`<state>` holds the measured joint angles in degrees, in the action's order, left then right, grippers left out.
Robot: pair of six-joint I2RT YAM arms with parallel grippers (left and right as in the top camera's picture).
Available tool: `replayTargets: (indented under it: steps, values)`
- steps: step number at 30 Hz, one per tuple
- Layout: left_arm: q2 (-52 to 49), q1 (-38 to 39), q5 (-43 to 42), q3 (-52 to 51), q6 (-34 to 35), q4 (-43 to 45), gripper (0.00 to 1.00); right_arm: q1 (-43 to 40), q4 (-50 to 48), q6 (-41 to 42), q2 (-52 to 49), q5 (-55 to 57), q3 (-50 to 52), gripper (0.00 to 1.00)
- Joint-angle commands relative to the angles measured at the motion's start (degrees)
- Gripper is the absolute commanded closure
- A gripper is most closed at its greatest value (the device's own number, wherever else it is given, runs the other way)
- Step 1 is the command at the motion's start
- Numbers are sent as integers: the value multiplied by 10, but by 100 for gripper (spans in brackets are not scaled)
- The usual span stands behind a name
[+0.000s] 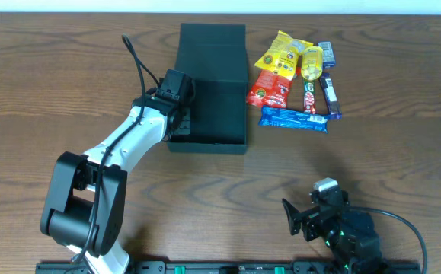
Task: Pack container
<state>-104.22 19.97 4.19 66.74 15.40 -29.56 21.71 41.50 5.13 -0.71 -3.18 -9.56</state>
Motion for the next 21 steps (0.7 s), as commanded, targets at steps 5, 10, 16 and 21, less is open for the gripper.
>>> replayTargets:
  steps: [5, 10, 16, 21]
  values:
    - [-2, -2, -17, -4, 24, -3, 88, 0, 0, -9, 4, 2, 4, 1]
    - [-2, -2, -44, -4, 24, -2, 26, 0, 0, -9, 4, 2, 4, 1]
    - [2, -2, -45, 15, 24, -23, 5, 0, 0, -9, 4, 2, 4, 1]
    - [42, -2, -51, 79, 19, -78, 5, 0, 0, -9, 4, 2, 4, 1]
